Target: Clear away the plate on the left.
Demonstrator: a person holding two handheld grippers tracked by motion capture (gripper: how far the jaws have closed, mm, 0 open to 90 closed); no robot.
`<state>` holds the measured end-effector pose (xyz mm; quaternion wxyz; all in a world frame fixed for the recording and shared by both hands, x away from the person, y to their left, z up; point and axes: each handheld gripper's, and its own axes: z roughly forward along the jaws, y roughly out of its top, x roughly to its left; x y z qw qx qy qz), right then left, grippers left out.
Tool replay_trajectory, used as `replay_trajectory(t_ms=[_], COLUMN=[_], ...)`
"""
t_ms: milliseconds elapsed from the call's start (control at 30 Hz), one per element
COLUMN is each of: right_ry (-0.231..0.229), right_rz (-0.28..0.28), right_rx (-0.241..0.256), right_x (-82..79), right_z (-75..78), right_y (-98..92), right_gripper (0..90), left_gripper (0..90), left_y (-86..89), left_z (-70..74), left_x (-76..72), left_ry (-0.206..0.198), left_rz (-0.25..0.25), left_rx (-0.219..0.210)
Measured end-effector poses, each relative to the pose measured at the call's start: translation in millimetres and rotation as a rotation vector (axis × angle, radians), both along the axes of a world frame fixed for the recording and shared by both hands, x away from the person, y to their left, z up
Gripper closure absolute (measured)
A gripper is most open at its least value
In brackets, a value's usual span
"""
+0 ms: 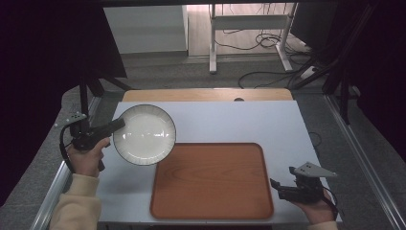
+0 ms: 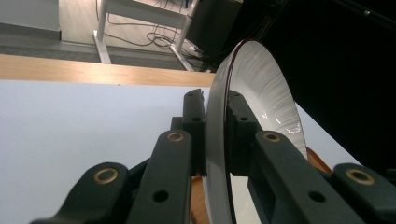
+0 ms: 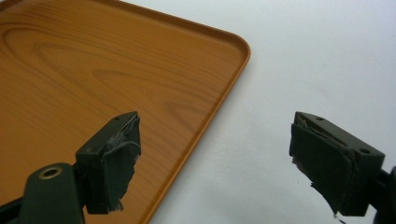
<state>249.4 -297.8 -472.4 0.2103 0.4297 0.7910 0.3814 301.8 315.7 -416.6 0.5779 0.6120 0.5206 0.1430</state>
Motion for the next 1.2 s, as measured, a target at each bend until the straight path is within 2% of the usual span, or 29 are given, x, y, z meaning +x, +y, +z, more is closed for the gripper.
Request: replay_trajectory(t_ms=[1200], right_ry=[0.004], right_rz=[0.001], right_rx=[-0.011], right_x=[0.3], right_z=[-1.1], right_y=[0.6], right_gripper=[16.7], left_gripper=[81.2], left_y=[-34.8], left_z=[2.1], left_x=[-1.1], left_ry=[0.001], left_rz=[-0.099], left_rx=[-0.012])
